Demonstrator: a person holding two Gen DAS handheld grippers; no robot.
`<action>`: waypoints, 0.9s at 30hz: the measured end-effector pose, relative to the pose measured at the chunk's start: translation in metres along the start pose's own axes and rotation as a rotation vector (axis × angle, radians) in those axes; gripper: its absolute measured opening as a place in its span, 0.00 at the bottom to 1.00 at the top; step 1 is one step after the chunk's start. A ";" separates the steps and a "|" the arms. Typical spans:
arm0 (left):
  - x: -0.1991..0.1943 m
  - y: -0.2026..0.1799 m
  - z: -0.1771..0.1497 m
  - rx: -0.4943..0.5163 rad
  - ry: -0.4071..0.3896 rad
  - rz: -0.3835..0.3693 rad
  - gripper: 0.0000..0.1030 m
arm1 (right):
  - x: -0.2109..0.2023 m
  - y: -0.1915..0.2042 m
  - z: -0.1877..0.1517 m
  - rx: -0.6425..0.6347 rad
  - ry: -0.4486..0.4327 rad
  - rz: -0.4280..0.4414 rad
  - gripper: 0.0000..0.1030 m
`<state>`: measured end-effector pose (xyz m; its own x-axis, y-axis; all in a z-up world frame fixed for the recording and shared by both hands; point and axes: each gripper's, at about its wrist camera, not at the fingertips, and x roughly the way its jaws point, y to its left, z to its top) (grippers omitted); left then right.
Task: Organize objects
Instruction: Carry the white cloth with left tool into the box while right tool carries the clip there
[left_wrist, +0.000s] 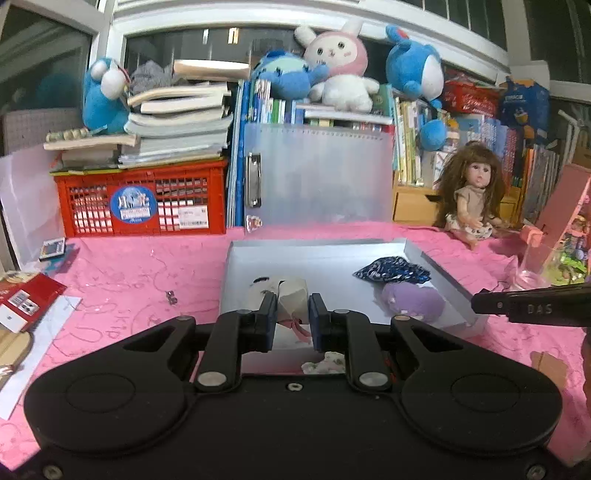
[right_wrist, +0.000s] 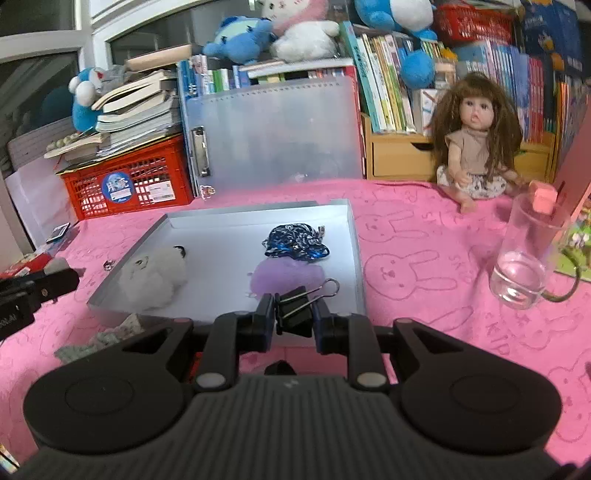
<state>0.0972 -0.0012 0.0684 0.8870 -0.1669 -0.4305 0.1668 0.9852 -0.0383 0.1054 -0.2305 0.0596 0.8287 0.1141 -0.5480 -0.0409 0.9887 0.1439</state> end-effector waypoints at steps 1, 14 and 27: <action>0.006 0.001 0.000 -0.006 0.007 0.000 0.17 | 0.003 -0.001 0.001 0.003 0.006 0.002 0.25; 0.063 0.005 -0.004 -0.045 0.100 0.003 0.17 | 0.044 0.001 0.012 0.014 0.081 0.010 0.25; 0.113 0.018 -0.002 -0.101 0.209 -0.011 0.17 | 0.076 -0.003 0.017 0.040 0.139 0.012 0.24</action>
<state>0.1996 -0.0023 0.0172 0.7752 -0.1764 -0.6065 0.1226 0.9840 -0.1295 0.1779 -0.2268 0.0311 0.7430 0.1411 -0.6543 -0.0257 0.9828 0.1828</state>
